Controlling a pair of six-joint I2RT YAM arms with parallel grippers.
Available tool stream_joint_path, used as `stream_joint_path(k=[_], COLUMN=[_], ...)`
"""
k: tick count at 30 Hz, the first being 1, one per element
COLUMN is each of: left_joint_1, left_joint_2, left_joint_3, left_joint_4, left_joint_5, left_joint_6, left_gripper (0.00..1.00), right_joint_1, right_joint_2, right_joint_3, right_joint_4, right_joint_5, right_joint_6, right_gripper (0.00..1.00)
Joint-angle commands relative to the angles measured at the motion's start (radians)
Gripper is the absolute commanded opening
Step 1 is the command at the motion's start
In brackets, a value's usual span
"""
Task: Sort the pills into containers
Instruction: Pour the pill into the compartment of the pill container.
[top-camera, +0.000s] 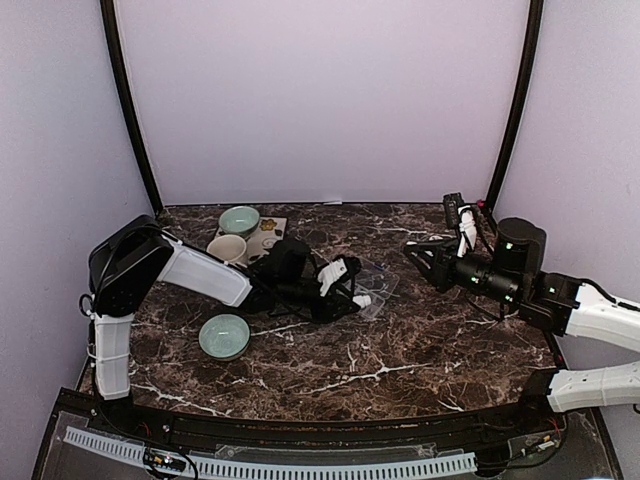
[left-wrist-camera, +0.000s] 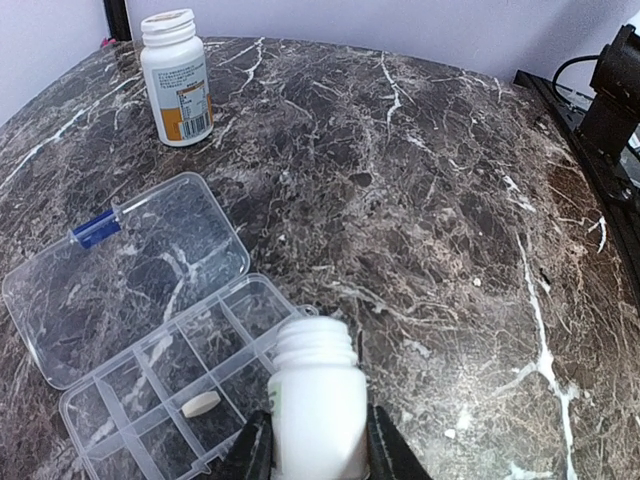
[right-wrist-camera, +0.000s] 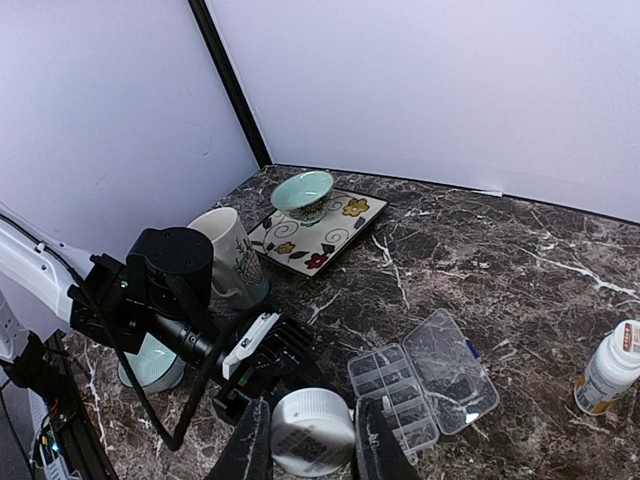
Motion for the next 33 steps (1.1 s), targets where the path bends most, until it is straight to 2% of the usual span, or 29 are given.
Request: stream_joint_path(k=[1,33], left_joint_1=[-0.009,-0.034], left_joint_2=[0.010,0.059], left_joint_3=[0.028,0.154], left_joint_4=[-0.034,-0.238], left_joint_5=[-0.008,-0.082], left_joint_6=[0.017,0.083], left_gripper=[0.00,0.00], right_joint_1=[-0.006,-0.005], right_joint_2=[-0.013,-0.018], right_joint_3=[-0.014,-0.021], right_joint_4=[0.012,-0.003], right_joint_5=[0.011,0.007], right_joint_6=[0.012,0.025], right_gripper=[0.13,0.13])
